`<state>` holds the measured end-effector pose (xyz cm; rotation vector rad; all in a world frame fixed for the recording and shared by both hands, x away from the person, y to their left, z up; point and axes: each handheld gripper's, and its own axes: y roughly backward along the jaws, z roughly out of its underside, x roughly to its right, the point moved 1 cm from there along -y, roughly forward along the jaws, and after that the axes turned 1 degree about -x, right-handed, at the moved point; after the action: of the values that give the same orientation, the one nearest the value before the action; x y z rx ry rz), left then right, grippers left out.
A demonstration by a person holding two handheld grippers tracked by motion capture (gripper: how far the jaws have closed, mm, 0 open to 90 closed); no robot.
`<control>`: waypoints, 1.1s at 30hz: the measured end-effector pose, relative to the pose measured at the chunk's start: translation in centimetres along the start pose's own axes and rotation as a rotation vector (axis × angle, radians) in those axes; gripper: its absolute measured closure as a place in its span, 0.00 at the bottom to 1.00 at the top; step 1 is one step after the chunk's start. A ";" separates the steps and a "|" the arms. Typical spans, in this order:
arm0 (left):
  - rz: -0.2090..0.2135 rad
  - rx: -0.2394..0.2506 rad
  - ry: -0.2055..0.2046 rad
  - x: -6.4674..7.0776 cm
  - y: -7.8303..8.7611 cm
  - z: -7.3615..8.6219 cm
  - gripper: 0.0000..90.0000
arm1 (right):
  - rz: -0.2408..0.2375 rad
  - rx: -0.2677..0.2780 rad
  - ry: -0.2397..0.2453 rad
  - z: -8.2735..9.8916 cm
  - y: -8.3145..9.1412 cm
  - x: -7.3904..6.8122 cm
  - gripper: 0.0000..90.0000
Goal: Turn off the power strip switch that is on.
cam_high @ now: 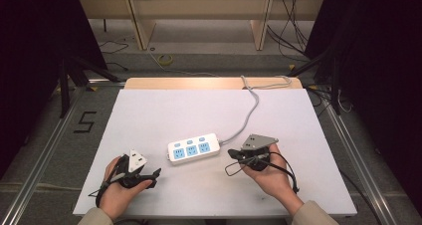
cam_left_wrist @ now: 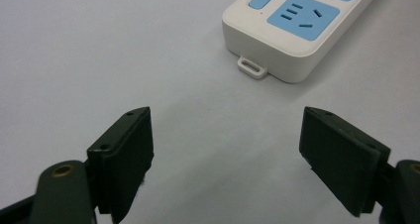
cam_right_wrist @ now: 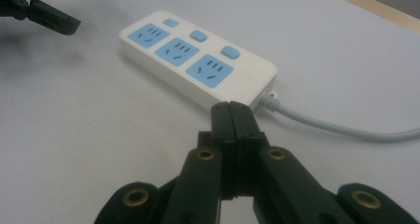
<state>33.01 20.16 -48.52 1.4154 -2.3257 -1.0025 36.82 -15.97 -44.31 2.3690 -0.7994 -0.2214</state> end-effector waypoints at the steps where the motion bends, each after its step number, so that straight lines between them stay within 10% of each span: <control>1: -0.001 0.002 0.001 0.0 0.0 0.0 0.23 | -0.001 0.000 0.002 0.0 0.0 0.0 1.00; 33: 0.005 -0.002 -0.006 0.1 -0.1 0.0 0.23 | -0.024 -0.012 0.017 -1.5 -1.5 -0.7 1.00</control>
<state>33.01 20.03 -48.55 1.4069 -2.3311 -1.0091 37.49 -13.92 -44.07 2.3676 -0.7599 -0.2150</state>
